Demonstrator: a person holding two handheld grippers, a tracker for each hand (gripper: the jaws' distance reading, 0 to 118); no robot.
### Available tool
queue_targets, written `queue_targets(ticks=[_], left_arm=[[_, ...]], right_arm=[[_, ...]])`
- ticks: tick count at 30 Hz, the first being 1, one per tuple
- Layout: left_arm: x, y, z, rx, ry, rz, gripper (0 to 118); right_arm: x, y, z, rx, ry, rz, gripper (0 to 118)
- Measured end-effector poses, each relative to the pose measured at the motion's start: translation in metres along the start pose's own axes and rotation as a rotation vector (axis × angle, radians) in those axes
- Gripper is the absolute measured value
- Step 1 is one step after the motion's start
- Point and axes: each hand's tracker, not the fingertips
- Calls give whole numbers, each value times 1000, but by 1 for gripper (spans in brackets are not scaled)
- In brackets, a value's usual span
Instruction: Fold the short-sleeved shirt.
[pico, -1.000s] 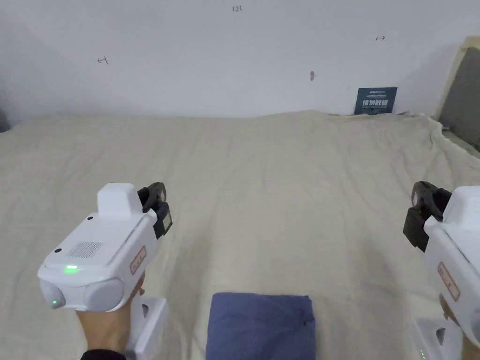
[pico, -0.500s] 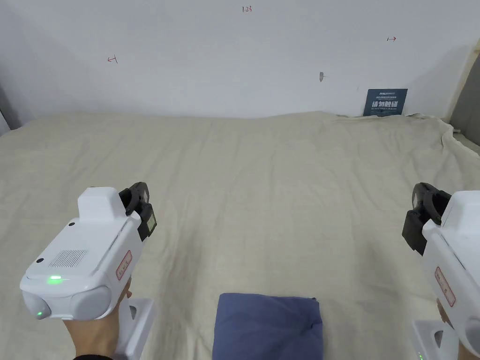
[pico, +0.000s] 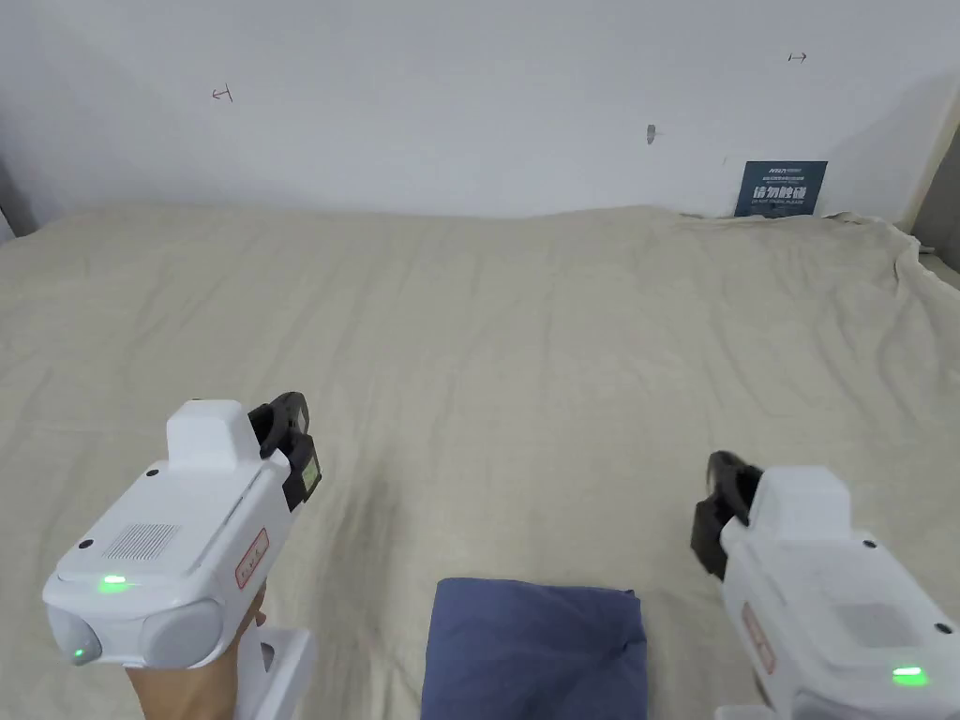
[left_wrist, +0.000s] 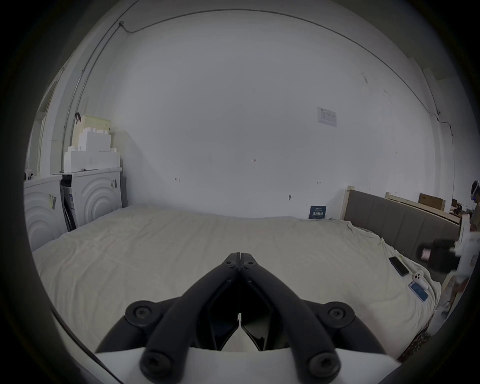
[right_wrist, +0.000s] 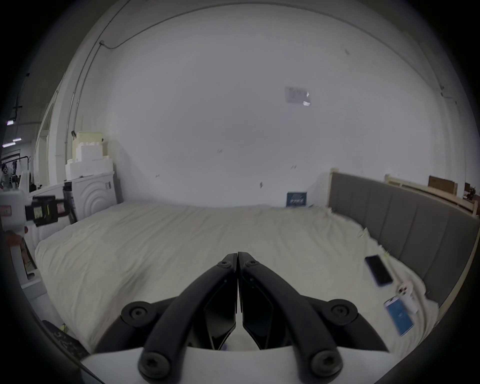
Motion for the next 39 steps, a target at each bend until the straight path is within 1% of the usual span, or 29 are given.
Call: queue_targets(ticks=[5, 11, 15, 20, 22, 25, 28, 29, 30, 31, 32, 33, 34, 36, 39], left_arm=[[-6, -17, -2, -55, -8, 7, 0], [-11, -38, -2, -122, -30, 22, 0], [-11, -52, -4, -172, -50, 39, 0], [-6, -70, -8, -226, -68, 54, 0], [-3, -76, -9, -244, -77, 58, 0], [2, -84, -13, -285, -101, 69, 0], [7, -95, -20, -369, -139, 117, 14], [9, -99, -24, -401, -154, 138, 25], [11, -104, -29, -447, -164, 157, 40], [14, -109, -34, -484, -174, 171, 58], [17, -114, -39, -525, -182, 180, 78], [20, -118, -43, -551, -187, 188, 88], [24, -123, -48, -588, -192, 206, 88], [28, -131, -58, -661, -230, 252, 94], [31, -145, -74, -792, -300, 280, 95]], right_arm=[[-20, -53, -34, -105, 57, -13, 0], [-39, -106, -65, -256, 71, -21, 0], [-49, -131, -73, -312, 73, -31, 0], [-45, -168, -88, -385, 69, -30, 0], [-43, -179, -91, -400, 58, -30, 0], [-39, -189, -96, -391, 72, -17, 0], [-35, -191, -97, -390, 84, -33, 0], [-34, -192, -96, -387, 85, -38, 0], [-34, -192, -96, -387, 86, -37, 0], [-34, -192, -97, -386, 88, -34, 0], [-35, -192, -96, -388, 89, -27, 0], [-35, -191, -97, -392, 89, -26, 0], [-34, -191, -98, -397, 89, -31, 0], [-33, -190, -97, -402, 89, -50, 0], [-33, -192, -96, -402, 88, -61, 0]])
